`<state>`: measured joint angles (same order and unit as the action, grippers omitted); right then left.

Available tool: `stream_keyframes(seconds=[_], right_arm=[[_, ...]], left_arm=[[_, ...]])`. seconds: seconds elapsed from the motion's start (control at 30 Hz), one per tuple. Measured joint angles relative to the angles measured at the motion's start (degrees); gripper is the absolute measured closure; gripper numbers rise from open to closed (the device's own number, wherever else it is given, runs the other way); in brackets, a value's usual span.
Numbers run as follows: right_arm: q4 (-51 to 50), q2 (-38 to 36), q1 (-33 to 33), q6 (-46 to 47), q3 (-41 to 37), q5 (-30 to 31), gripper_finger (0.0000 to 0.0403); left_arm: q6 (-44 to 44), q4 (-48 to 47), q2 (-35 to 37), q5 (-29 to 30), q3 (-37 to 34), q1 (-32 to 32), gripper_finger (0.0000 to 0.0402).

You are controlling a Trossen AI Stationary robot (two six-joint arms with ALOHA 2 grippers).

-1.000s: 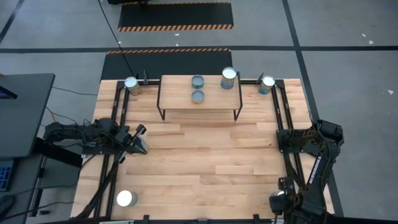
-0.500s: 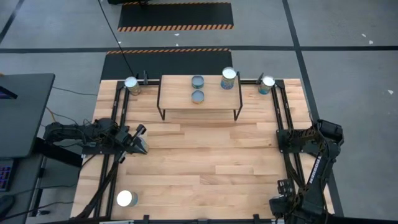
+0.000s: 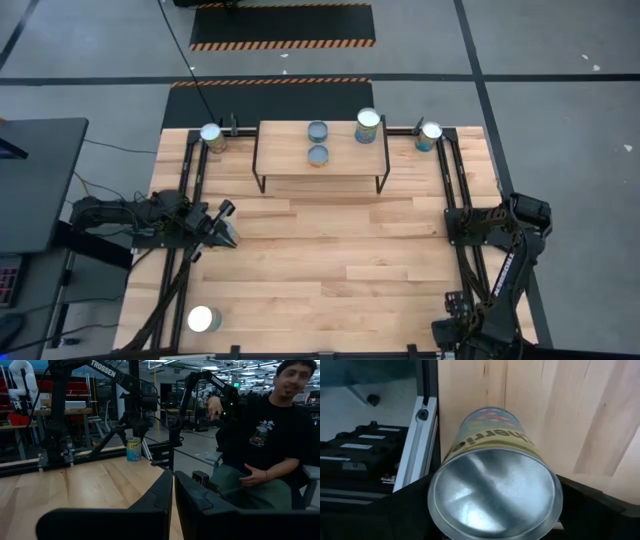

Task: Pick and place cans onto a shelf
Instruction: Put the big blue canned cherries on the shelf aligned with the other big blue canned cherries

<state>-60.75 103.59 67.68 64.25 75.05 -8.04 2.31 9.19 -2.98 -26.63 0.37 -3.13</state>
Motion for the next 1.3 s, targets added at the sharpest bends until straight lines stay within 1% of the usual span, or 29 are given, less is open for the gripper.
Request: stream_keyframes(seconds=[0.17,0.27,0.37,0.47,0.57,0.7,0.8,0.93,1.07,1.3], right_arm=[[0.0,0.0,-0.2,-1.8,0.0,-1.0,0.0065],[-0.1,-0.1,-1.6,-3.2,0.0,-3.6,0.0083],[-0.9,-0.2,-3.7,-6.3,0.6,-3.7,0.0083],[-2.8,-0.2,-6.5,-12.0,3.1,-2.4,0.0077],[-5.4,-0.2,-9.8,-19.0,6.8,1.0,0.0074],[-6.0,-0.3,-14.7,-31.1,11.7,5.4,0.0082],[-6.4,-0.3,-18.9,-39.2,13.8,7.1,0.0081],[-7.7,-0.3,-25.2,-49.3,14.2,7.3,0.0079],[-9.0,-0.3,-31.0,-60.8,14.2,9.0,0.0079],[-8.3,-0.1,-37.8,-84.2,14.2,10.1,0.0079]], left_arm=[[0.0,0.0,0.0,0.0,0.0,0.0,0.0374],[0.0,0.0,0.0,0.0,0.0,0.0,0.0374],[0.0,0.0,0.0,0.0,0.0,0.0,0.0374],[0.0,0.0,0.0,0.0,0.0,0.0,0.0374],[0.0,0.0,0.0,0.0,0.0,0.0,0.0374],[0.0,0.0,0.0,0.0,0.0,0.0,0.0374],[0.0,0.0,0.0,0.0,0.0,0.0,0.0374],[0.0,0.0,0.0,0.0,0.0,0.0,0.0374],[0.0,0.0,0.0,0.0,0.0,0.0,0.0374],[0.0,0.0,0.0,0.0,0.0,0.0,0.0374]])
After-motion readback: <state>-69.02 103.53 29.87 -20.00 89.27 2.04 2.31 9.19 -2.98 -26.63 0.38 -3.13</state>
